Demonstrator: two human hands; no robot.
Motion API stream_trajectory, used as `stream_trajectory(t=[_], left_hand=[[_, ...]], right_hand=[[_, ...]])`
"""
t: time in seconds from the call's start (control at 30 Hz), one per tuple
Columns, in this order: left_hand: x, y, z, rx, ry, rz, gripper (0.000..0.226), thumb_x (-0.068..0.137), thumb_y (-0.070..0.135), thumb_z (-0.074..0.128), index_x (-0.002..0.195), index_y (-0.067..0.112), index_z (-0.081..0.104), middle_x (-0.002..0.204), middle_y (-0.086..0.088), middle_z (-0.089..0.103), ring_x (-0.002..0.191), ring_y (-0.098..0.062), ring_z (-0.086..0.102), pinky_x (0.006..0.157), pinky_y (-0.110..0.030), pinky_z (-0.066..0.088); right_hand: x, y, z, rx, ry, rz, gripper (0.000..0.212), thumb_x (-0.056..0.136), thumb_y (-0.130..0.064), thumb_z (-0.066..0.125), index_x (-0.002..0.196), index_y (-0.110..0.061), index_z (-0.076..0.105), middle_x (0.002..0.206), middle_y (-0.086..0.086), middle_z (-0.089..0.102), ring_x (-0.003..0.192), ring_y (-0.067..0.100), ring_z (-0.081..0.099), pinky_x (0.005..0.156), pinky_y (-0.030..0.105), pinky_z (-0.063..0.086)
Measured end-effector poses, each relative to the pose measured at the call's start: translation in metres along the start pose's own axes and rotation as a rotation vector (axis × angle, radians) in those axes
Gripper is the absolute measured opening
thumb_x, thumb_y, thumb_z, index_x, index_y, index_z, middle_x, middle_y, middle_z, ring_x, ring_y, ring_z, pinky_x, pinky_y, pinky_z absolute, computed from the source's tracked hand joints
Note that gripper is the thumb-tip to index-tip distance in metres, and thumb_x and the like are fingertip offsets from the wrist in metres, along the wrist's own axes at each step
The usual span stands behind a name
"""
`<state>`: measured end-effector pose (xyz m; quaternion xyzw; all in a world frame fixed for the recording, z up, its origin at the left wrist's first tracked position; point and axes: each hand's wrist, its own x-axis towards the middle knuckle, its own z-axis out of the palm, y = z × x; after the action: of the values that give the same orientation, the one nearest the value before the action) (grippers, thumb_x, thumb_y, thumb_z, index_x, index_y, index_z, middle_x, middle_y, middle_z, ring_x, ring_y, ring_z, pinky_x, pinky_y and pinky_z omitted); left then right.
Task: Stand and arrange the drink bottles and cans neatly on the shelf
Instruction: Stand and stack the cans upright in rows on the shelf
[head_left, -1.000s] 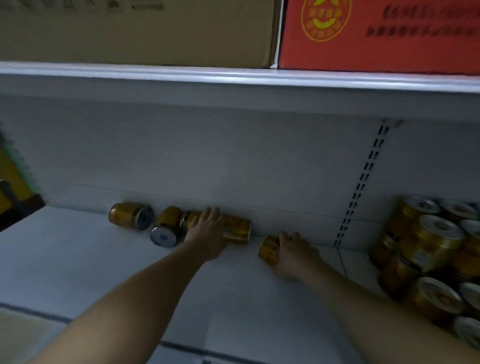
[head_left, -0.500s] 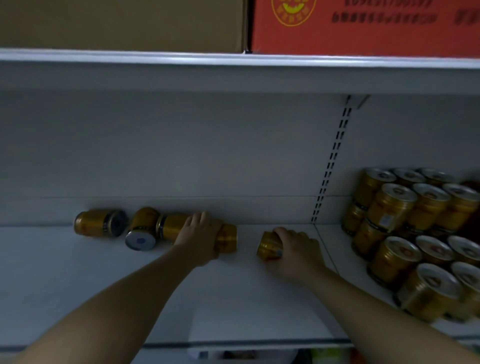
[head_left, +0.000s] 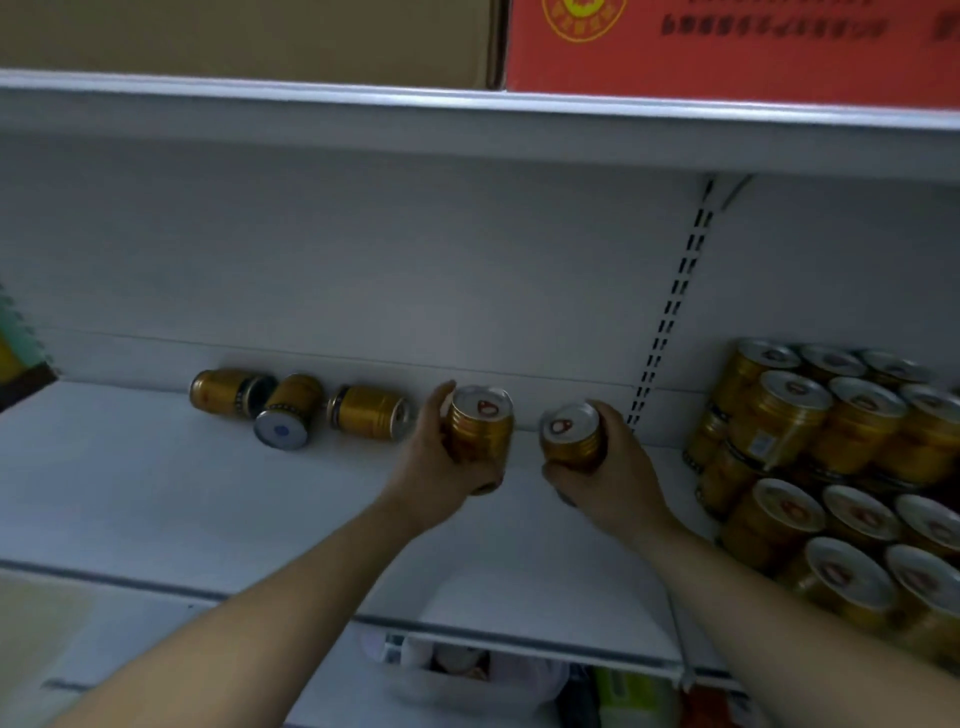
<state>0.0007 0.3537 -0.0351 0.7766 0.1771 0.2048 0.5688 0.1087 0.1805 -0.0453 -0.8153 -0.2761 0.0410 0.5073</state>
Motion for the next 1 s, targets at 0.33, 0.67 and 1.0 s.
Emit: stream_trajectory(t=[0.33,0.67,1.0], left_hand=[[-0.025,0.049,0.05,-0.127,-0.191,0.045,0.085,0.059,0.01,0.079,0.125,0.039,0.033,0.107,0.012,0.06,0.099,-0.011,0.061,0.084,-0.033,0.053],[-0.042,0.1,0.156,-0.117,-0.302,0.064,0.061,0.067,0.011,0.081,0.113,0.031,0.048,0.099,0.013,0.063,0.091,-0.004,0.062,0.078,-0.024,0.052],[-0.026,0.106,0.255,0.002,-0.219,0.011,0.074,0.066,0.013,0.084,0.129,0.023,0.047,0.107,0.014,0.06,0.107,-0.013,0.058,0.088,-0.029,0.048]], right_hand=[[-0.06,-0.024,-0.095,0.054,0.331,0.074,0.052,0.075,-0.003,0.078,0.097,-0.036,0.044,0.087,-0.02,0.053,0.068,-0.007,0.056,0.053,0.003,0.04],[-0.085,0.015,-0.201,-0.003,0.457,0.147,0.058,0.071,-0.016,0.084,0.111,-0.037,0.047,0.111,-0.006,0.054,0.104,0.014,0.054,0.087,0.031,0.042],[-0.052,0.07,-0.258,0.086,0.175,0.131,0.064,0.064,-0.024,0.084,0.105,-0.058,0.05,0.109,-0.021,0.063,0.107,0.008,0.062,0.097,0.044,0.049]])
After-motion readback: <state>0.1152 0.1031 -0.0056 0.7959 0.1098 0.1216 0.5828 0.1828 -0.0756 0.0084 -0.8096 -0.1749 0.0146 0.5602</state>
